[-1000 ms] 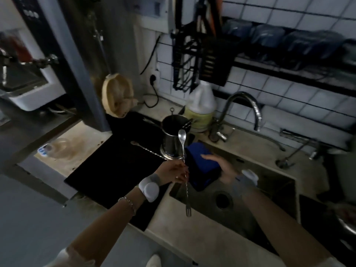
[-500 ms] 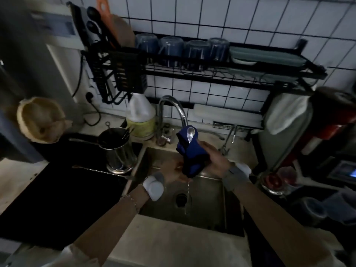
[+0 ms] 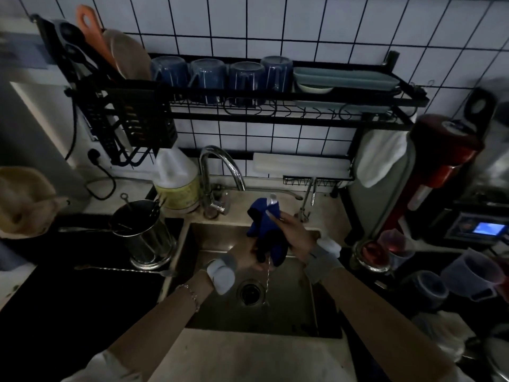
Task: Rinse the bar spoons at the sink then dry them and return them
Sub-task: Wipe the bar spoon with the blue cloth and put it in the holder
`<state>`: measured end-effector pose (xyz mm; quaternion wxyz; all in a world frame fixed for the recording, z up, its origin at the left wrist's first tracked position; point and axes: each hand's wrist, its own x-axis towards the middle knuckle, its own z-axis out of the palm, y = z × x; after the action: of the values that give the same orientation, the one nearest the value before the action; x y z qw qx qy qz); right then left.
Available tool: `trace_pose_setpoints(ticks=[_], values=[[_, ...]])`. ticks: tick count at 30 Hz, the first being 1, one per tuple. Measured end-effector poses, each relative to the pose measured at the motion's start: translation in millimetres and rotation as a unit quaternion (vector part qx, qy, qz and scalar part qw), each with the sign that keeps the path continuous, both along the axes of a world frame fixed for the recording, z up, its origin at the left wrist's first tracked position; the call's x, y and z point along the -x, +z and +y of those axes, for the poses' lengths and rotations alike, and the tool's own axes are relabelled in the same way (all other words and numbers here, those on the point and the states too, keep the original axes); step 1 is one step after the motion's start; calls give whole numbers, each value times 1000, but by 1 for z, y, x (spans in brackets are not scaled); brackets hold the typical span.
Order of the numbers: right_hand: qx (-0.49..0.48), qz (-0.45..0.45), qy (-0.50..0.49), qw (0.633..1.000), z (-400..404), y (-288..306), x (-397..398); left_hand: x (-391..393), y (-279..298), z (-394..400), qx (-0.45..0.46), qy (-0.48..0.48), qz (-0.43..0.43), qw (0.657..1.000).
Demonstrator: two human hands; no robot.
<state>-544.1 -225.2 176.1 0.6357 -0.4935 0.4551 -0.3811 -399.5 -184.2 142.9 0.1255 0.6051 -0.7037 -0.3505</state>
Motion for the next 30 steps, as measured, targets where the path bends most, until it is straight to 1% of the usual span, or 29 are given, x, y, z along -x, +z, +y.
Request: trace_pose_setpoints(ticks=[1, 3, 5, 7, 9, 10, 12, 15, 20, 23, 25, 27, 30], values=[[-1, 7, -2, 1000, -2, 0, -1, -1, 0, 0, -5, 2, 18, 1000], [-2, 15, -6, 1000, -5, 0, -5, -4, -2, -1, -43, 26, 101, 994], [2, 7, -13, 1000, -9, 1, -7, -8, -3, 0, -77, 50, 142, 986], [17, 3, -16, 1000, -12, 4, -9, -12, 0, -2, -124, 69, 192, 971], [30, 6, -21, 999, -16, 8, -11, -13, 1, -3, -184, 96, 240, 948], [34, 4, -24, 999, -18, 10, -12, -14, -1, -4, -205, 100, 251, 941], [47, 6, -27, 999, -19, 13, -17, -17, -5, -3, -217, 94, 251, 939], [58, 16, -40, 997, -18, 11, -24, -20, -5, -1, -210, 92, 260, 938], [23, 10, -26, 999, -17, 5, -32, -23, -6, 2, -171, 123, 273, 939], [3, 9, -10, 1000, -13, -7, -34, -26, -4, -2, -114, 112, 247, 956], [-6, 11, -1, 1000, -9, -15, -34, -29, -4, -5, -98, 113, 239, 959], [-3, 25, 9, 1000, -7, -18, -33, -32, -7, -7, -87, 111, 229, 963], [13, 37, 8, 999, -6, -16, -31, -37, -9, -8, -49, 80, 192, 977]])
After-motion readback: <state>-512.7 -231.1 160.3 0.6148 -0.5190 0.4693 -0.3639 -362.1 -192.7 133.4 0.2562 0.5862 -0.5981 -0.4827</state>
